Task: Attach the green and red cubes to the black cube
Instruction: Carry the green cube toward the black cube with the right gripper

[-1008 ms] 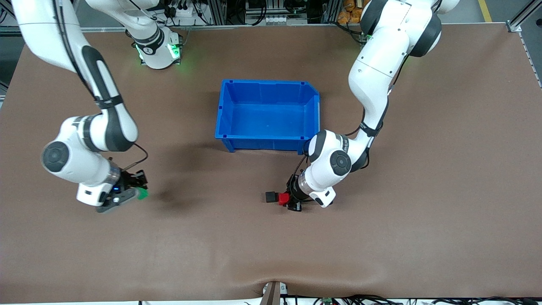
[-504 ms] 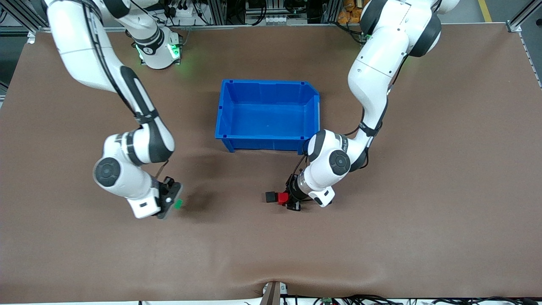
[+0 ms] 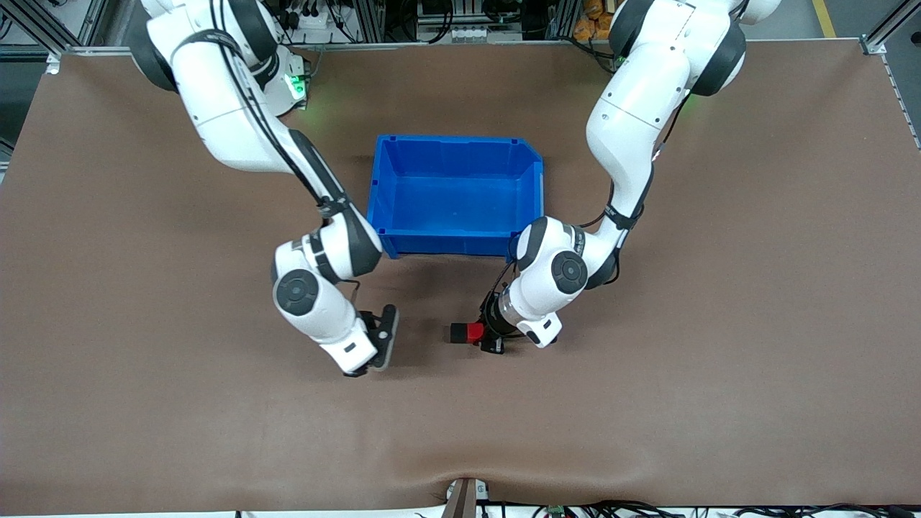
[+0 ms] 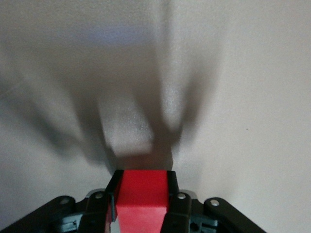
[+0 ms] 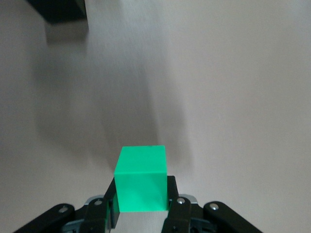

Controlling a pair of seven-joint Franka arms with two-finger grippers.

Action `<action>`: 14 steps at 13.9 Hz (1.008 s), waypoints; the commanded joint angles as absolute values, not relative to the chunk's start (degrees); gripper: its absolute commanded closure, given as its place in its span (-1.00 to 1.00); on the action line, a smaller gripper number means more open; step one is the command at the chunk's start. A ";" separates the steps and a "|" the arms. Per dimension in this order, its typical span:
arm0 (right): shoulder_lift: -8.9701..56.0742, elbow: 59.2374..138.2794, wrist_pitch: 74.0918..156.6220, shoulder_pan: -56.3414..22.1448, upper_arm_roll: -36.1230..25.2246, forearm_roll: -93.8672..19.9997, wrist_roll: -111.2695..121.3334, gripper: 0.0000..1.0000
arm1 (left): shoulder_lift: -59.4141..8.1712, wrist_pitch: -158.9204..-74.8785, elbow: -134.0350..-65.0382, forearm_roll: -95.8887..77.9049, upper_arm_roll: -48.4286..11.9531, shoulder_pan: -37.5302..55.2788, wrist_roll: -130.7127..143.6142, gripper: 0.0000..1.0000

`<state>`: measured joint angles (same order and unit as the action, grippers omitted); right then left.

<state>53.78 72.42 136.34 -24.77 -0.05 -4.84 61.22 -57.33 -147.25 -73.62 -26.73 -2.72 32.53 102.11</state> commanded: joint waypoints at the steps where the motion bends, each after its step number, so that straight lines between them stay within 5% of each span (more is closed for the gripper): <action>1: 58.27 64.87 134.47 -26.53 -0.70 -4.39 58.90 0.97 | -58.27 -148.01 -72.42 -27.77 -2.29 33.22 102.83 0.52; 4: 58.27 64.42 130.98 -28.30 -1.23 -4.04 56.69 0.97 | -58.27 -148.01 -72.42 -27.77 -2.29 33.22 102.74 0.29; 11: 56.86 64.34 115.33 -32.60 -4.92 -3.96 47.49 0.97 | -58.27 -148.01 -72.42 -27.77 -2.29 33.05 102.74 0.24; 12: 56.78 63.90 115.14 -33.13 -5.01 -3.87 45.63 0.97 | -58.27 -148.09 -72.42 -27.77 -2.29 33.05 102.66 -0.10; 13: 56.95 63.03 115.22 -33.66 -5.62 -3.69 45.35 0.97 | -58.27 -148.01 -72.42 -27.77 -2.29 33.05 102.74 -0.92; 14: 57.04 62.15 115.40 -34.10 -6.15 -3.43 45.35 0.97 | -58.10 -148.01 -72.51 -27.77 -2.29 32.96 102.48 -1.00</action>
